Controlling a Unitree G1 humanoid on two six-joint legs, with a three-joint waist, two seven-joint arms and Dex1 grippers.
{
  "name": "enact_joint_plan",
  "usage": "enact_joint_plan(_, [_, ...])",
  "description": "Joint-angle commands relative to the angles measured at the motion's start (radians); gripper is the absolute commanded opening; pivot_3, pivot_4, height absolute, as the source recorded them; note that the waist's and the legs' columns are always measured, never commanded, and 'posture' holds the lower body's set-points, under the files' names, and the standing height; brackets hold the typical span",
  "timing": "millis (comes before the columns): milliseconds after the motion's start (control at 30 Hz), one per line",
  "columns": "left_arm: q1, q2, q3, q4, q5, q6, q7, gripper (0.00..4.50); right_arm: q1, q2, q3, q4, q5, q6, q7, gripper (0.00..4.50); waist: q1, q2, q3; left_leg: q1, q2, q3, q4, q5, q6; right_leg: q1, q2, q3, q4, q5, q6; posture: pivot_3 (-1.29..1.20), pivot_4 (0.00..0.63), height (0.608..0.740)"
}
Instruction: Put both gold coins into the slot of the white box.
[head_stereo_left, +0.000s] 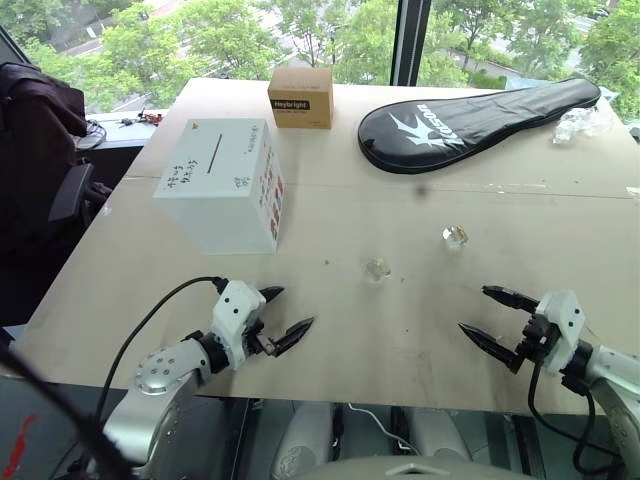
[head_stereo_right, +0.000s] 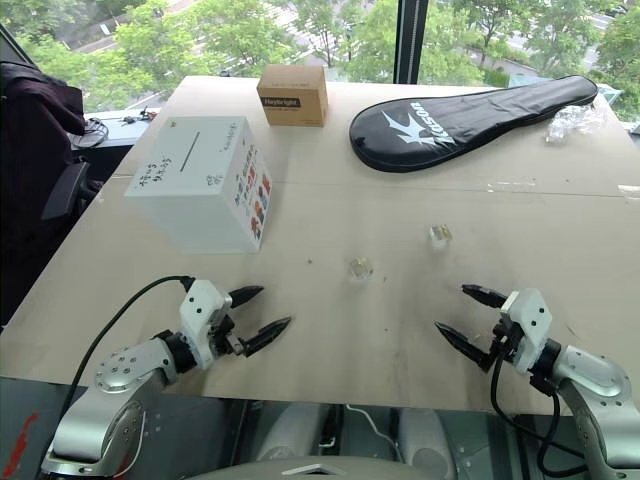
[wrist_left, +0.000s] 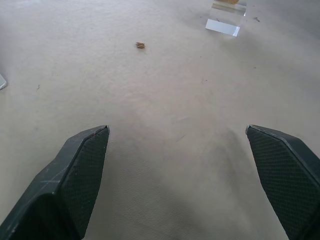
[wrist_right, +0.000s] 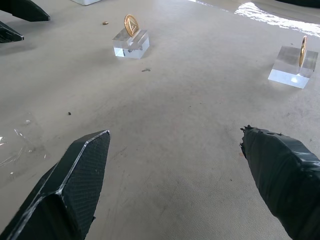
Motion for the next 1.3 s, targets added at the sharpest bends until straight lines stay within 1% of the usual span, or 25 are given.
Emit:
enact_joint_plan(33, [0.000,0.008,0.020,-0.024,-0.009,-0.017,-0.006,4.46,-0.003,0.001,-0.009,-0.014,0.006,-0.022,0.007,4.50,0.000,0.000,0.000,0.000,0.000,0.000,0.000,0.000,0.000,0.000,0.000,0.000,0.000,0.000,0.000,0.00,0.150,0.740])
enact_joint_plan(700, [-0.003,-0.003,0.024,-0.027,-0.020,-0.024,0.008,4.46,-0.036,0.011,-0.010,0.004,0.006,-0.019,0.001,4.50,0.000,0.000,0.000,0.000,0.000,0.000,0.000,0.000,0.000,0.000,0.000,0.000,0.001,0.000,0.001,0.00,0.150,0.740])
enact_joint_plan(800, [-0.015,-0.011,0.038,-0.056,-0.057,-0.014,0.006,4.46,-0.090,0.039,-0.016,0.006,-0.015,-0.005,-0.072,4.50,-0.002,0.000,0.000,0.001,0.000,0.000,0.000,0.000,0.000,0.000,0.000,0.000,0.001,0.000,0.001,0.00,0.150,0.740])
enact_joint_plan(900, [-0.044,-0.008,0.054,-0.103,-0.128,0.016,-0.011,4.46,-0.191,0.082,-0.013,0.018,-0.061,0.033,-0.196,4.50,-0.001,0.000,0.000,0.001,0.000,0.000,0.002,0.000,0.000,0.000,0.000,0.000,0.003,0.000,0.000,0.00,0.150,0.740])
enact_joint_plan(1000, [-0.089,0.011,0.060,-0.148,-0.190,0.067,-0.021,4.46,-0.299,0.115,0.015,0.057,-0.122,0.052,-0.283,4.50,-0.001,0.000,0.000,0.001,0.000,0.000,0.003,0.000,-0.001,0.000,0.000,0.000,0.006,0.000,0.000,0.00,0.150,0.740])
enact_joint_plan(1100, [-0.152,0.036,0.061,-0.184,-0.253,0.126,-0.029,4.46,-0.422,0.176,0.033,0.110,-0.156,0.145,-0.408,4.50,-0.001,0.000,0.000,0.001,0.000,0.000,0.004,0.000,-0.001,0.000,0.001,0.000,0.007,0.000,0.000,0.00,0.150,0.740])
enact_joint_plan(1233, [-0.204,0.076,0.048,-0.228,-0.279,0.174,-0.033,4.46,-0.519,0.220,0.080,0.196,-0.213,0.199,-0.475,4.50,-0.003,0.000,0.000,0.001,-0.001,0.000,0.004,0.001,-0.001,-0.001,0.002,0.001,0.008,0.001,0.001,0.00,0.150,0.740])
enact_joint_plan(1267, [-0.212,0.082,0.048,-0.240,-0.287,0.183,-0.031,4.50,-0.530,0.230,0.083,0.207,-0.214,0.209,-0.483,3.88,-0.002,0.000,0.000,0.001,-0.001,0.001,0.004,0.001,-0.001,-0.001,0.002,0.001,0.008,0.001,0.001,0.00,0.150,0.740])
enact_joint_plan(1300, [-0.217,0.086,0.048,-0.247,-0.291,0.188,-0.029,4.50,-0.535,0.235,0.087,0.213,-0.214,0.224,-0.487,3.58,-0.001,0.000,0.000,0.001,-0.001,0.001,0.004,0.001,-0.001,-0.001,0.002,0.001,0.008,0.001,0.002,0.00,0.150,0.740])
